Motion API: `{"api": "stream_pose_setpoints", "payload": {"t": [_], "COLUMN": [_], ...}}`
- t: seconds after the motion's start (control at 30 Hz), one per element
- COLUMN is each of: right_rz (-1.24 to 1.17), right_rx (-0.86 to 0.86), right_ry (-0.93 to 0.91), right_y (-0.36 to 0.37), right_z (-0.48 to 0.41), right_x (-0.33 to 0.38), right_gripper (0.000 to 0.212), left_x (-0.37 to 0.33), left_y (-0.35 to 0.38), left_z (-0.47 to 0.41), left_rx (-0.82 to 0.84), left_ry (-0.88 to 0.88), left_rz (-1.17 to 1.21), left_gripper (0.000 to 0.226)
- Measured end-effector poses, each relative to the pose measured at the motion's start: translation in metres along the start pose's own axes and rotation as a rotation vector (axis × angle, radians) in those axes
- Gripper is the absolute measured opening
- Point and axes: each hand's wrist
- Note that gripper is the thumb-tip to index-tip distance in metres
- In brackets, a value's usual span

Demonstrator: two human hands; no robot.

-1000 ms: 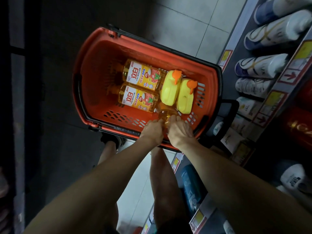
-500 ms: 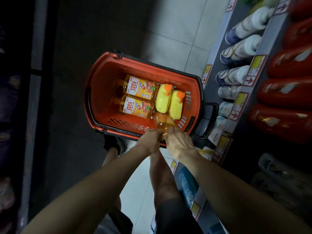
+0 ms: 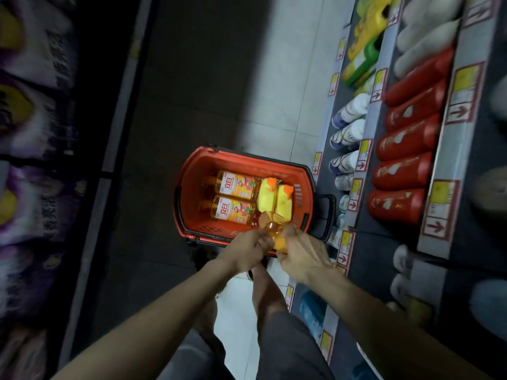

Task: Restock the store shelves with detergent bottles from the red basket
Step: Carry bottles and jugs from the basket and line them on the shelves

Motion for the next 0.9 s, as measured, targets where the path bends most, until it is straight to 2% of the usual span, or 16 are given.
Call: {"api": "stream_pose_setpoints", "payload": {"t": [0.1,0.13,0.23,0.33,0.47,0.6,0.77,0.9], "right_rz": [0.052,0.074,0.116,0.145,0.128,0.167,0.153,0.077], "right_rx": [-0.066,-0.082,-0.105,-0.105,-0.157,-0.234,-0.340,-0.455], "right_ry": [-0.035,-0.058,-0.108,-0.138,-0.181,-0.215,-0.222,-0.232], "right_y": [-0.028,-0.040,-0.083,-0.133,-0.202,-0.262,-0.316,-0.356], "right_z": [0.025,0.036,0.066,0.104,0.160,0.218,0.273,0.304], "right_x": [0.011,0.015,0.030,0.049,0.081,0.113,0.138,0.155], "right_gripper": [0.038,0.038,0.045,0.055,0.048,0.038,0.044,0.036], "left_x": [-0.020,-0.026,-0.043,-0.057,-0.086,-0.128,-0.179,-0.210], "left_y": [-0.020,-0.027,-0.048,-0.071,-0.104,-0.134,-0.171,-0.204], "left_z": [0.029,0.041,0.079,0.113,0.143,0.169,0.215,0.250], "left_rx": [-0.045,-0.062,-0.128,-0.186,-0.148,-0.161,-0.211,-0.243], "left_ry": [0.042,0.053,0.126,0.203,0.309,0.437,0.543,0.647], "left_rz": [0.089,0.137,0.192,0.074,-0.043,-0.017,0.041,0.100], "left_gripper": [0.005,0.008,0.044,0.082,0.100,0.099,0.078,0.070]}}
Point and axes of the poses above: each hand's wrist, its own z-axis away from the middle knuckle, its own y-axis out of the palm, x = y × z, and after that the axes turned 6 degrees about y, right-handed
